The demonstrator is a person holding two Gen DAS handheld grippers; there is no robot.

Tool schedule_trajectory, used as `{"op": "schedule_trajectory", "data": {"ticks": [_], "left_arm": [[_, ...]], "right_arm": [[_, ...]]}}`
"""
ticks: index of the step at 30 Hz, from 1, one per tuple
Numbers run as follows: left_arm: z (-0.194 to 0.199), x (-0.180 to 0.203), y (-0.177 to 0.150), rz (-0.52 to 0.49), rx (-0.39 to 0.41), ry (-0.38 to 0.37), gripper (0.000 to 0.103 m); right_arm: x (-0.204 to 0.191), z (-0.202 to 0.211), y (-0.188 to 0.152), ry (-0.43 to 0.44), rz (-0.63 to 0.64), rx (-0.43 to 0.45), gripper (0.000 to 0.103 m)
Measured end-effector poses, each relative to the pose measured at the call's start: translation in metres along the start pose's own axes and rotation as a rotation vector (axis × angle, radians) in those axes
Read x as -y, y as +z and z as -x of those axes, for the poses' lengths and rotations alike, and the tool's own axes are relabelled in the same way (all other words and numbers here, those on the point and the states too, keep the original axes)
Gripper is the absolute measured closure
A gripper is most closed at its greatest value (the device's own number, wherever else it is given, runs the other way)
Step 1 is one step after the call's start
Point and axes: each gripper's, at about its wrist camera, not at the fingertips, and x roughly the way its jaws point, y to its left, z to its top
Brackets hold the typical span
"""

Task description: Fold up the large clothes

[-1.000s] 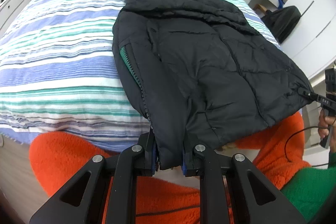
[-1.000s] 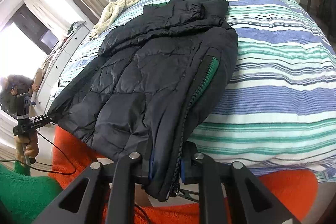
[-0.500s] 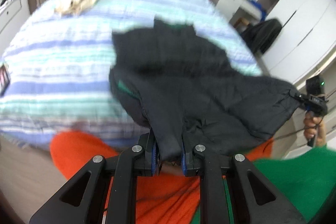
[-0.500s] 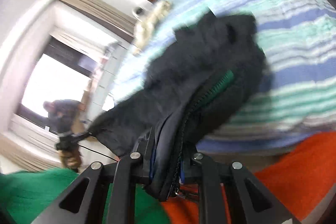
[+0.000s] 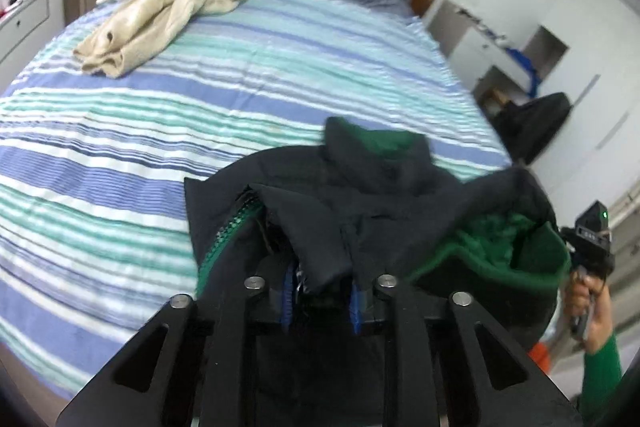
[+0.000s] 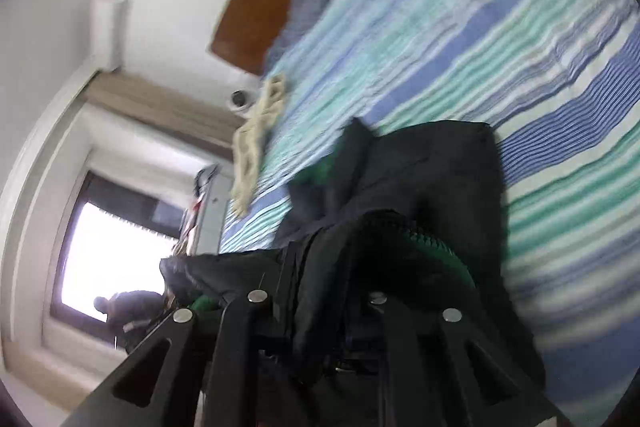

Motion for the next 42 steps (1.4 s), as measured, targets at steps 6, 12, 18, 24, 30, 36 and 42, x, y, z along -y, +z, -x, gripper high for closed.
{"op": "schedule_trajectory", "data": {"ticks": [6,12,18,24,30,36,42], "left_arm": [[-0.012,-0.012,0.0,0.024,-0.042,-0.064,0.023],[0.01,-0.03,0.002,-0.035,-0.022,-0.079,0.004],[-0.062,-0.017,-0.012,-0.192,-0.199,0.124,0.022],[-0.049,-0.002,-0.01,-0.232,-0.141,0.192,0.091],[-0.011,0.001,0.026,-0.123,0.104,0.195,0.091],[-0.091,0.0,0.028,-0.135,0.114,0.374,0.088],[-0.135,-0.022,-0.004,-0.098,0.095,0.373,0.076]], "right_arm": [[0.046,-0.037,0.002,0.041,-0.232,0.001,0.065],[-0.002,-0.011,0.005,-0.001,0.001,0.012,0.004],[-0.034,-0.074,-0.007,-0.472,0.509,-0.114,0.004],[-0.05,-0.091,-0.017,-0.533,0.583,-0.116,0.082],[-0.117,-0.059,0.006,-0.582,0.704,0.15,0.09],[-0.092,-0.094,0.029,-0.676,0.628,0.214,0.09],[-0.013,-0.136,0.018,-0.703,0.523,0.163,0.087]]}}
